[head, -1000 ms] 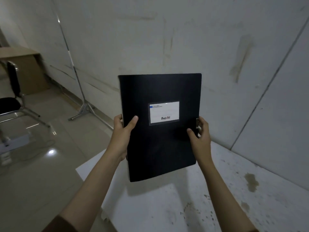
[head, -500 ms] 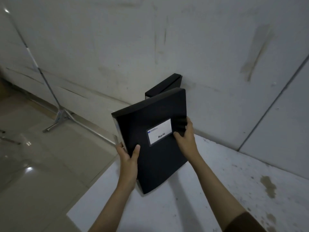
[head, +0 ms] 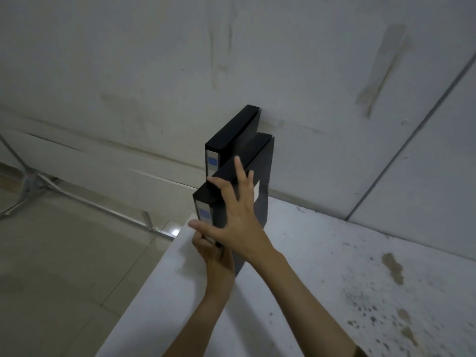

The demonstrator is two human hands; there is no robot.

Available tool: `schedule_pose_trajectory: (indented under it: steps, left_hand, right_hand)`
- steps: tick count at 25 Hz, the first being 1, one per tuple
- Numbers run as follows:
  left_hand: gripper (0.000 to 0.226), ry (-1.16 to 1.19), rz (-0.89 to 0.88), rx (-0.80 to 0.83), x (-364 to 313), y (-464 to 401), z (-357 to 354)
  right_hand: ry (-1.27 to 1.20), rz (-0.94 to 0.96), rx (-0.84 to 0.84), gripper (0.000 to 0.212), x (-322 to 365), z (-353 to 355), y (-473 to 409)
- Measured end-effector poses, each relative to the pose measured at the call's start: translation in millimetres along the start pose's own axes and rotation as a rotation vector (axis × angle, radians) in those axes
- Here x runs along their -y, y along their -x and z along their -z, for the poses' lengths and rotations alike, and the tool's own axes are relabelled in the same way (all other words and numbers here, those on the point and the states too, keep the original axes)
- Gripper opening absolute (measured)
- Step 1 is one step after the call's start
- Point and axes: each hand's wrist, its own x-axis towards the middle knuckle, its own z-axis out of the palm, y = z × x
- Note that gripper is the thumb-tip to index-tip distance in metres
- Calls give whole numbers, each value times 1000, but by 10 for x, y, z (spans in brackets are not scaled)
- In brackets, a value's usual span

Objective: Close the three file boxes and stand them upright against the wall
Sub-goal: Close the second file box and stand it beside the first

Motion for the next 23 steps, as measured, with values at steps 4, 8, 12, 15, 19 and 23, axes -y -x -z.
schedule_pose_trajectory:
  steps: [4,8,12,15,19,23]
  left_hand:
    - [62,30,-34,56,-43,-140,-111]
    - [47,484,-50,-67,-264,-459,-278]
    - [55,181,-23,-82,-235,-720,-431]
    - [88,-99,78,-47,-266,-884,-544]
    - [101,12,133,-34,-409,-1038,-609]
    - [102,12,147,-52,-365,-1078,-635]
  right_hand:
    - [13,-72,-72,63,-181,-15,-173]
    - [25,-67,-55,64,-414,35,-395]
    - [68,-51,-59,65,-581,83,-642]
    - [114,-46,-61,67,-706,129,-814]
    - [145,-49,-47,68,-827,185,-1012]
    - [154,-34,-13,68,-874,186,-1104]
